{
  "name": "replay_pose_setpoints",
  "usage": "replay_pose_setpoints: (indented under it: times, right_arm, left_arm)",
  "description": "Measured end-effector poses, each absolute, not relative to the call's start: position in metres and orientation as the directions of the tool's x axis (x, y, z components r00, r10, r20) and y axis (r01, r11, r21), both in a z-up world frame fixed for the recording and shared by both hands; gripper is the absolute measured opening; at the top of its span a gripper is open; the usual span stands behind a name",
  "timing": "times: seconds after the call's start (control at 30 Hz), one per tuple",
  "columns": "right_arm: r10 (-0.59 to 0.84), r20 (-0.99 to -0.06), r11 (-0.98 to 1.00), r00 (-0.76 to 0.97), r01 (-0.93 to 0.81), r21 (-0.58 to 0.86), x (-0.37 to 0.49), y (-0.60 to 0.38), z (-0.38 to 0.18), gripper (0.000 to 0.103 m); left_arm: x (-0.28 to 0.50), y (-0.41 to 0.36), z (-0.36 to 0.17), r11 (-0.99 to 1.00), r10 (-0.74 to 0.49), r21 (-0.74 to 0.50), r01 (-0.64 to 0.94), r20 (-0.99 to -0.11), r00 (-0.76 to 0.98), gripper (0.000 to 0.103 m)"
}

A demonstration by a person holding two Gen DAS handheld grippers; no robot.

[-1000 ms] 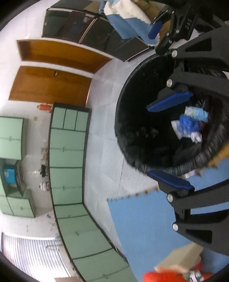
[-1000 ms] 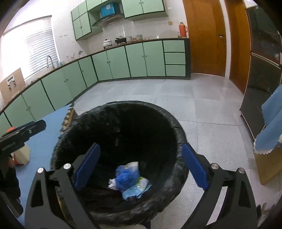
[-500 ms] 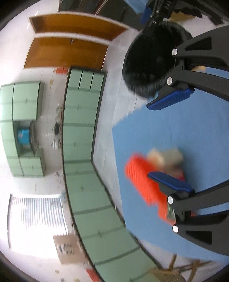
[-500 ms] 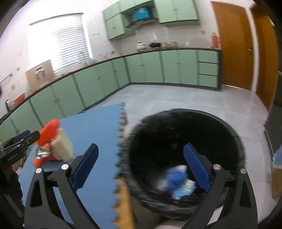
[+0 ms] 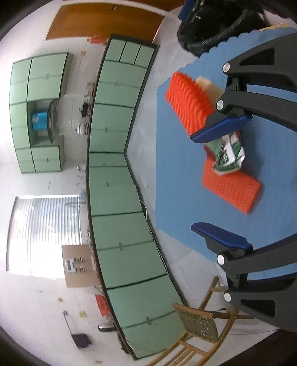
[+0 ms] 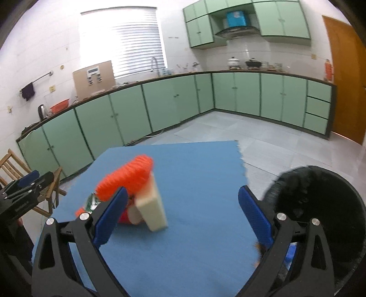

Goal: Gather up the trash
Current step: 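Grasp the orange bristle scrubber with the right gripper while the left gripper approaches the yellow sponge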

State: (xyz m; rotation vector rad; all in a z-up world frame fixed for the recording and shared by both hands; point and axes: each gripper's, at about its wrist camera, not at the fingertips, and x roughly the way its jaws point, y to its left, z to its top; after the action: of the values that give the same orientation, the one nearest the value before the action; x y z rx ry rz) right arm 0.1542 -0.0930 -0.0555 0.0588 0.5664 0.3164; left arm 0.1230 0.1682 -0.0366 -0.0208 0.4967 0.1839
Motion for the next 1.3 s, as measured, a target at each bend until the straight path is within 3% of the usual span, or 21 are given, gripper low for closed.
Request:
replay_pose_setpoints:
  times: [0.3,0.53,0.6,0.67,0.83,1.3]
  right_arm:
    - [0.338,-0.554,0.939,0.760,-0.315,0.141,0.192,-0.046,-0.064,0.093]
    - [0.362,-0.591,0.928,0.721,-0.338,0.156,0.209,-0.034,-0.070,0.079]
    - [0.384,-0.598,0.919,0.703,-0.354,0.174,0.212,-0.032,-0.072,0.071]
    - [0.414,-0.602,0.905,0.683,-0.381,0.189,0.212,-0.030,-0.072,0.049]
    - [0.481,-0.595,0.865,0.643,-0.459,0.204,0.205,-0.023,-0.068,0.021]
    - [0.543,-0.523,0.830,0.657,-0.517,0.211,0.164,-0.032,-0.035,0.018]
  left_arm:
    - [0.139,0.182,-0.043,0.979,0.189,0.027,-0.201,-0.477,0.858,0.071]
    - [0.146,0.192,-0.045,0.975,0.204,0.020,-0.222,-0.488,0.849,0.071]
    - [0.147,0.193,-0.045,0.974,0.205,0.018,-0.225,-0.490,0.847,0.071]
    - [0.147,0.194,-0.046,0.974,0.204,0.016,-0.226,-0.492,0.847,0.071]
    - [0.147,0.194,-0.046,0.975,0.199,0.015,-0.220,-0.494,0.846,0.071]
    - [0.134,0.175,-0.031,0.983,0.160,-0.009,-0.186,-0.474,0.866,0.071]
